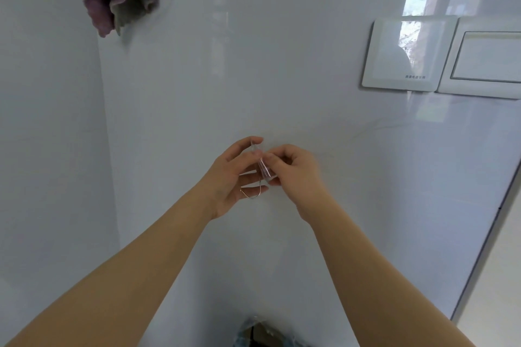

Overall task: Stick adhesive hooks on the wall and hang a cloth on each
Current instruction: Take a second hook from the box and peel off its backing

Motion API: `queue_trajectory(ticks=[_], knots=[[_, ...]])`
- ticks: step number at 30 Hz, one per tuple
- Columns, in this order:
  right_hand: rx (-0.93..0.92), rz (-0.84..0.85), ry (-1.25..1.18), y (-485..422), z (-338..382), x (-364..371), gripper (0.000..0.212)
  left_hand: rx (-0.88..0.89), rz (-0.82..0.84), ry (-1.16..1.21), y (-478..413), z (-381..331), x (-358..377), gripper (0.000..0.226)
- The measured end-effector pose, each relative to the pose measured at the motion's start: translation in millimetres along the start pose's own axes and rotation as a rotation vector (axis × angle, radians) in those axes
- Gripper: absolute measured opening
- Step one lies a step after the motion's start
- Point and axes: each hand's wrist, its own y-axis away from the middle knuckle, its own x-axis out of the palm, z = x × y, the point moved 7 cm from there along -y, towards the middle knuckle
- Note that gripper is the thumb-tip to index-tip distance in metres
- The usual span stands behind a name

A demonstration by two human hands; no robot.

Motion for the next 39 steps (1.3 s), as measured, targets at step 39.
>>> queue_trajectory(ticks=[39], knots=[[0.163, -0.25, -0.16, -1.5, -18.2, -15.8, 0.019, 0.001, -0.169, -0.076, 11.7, -1.6, -26.0, 0.032]])
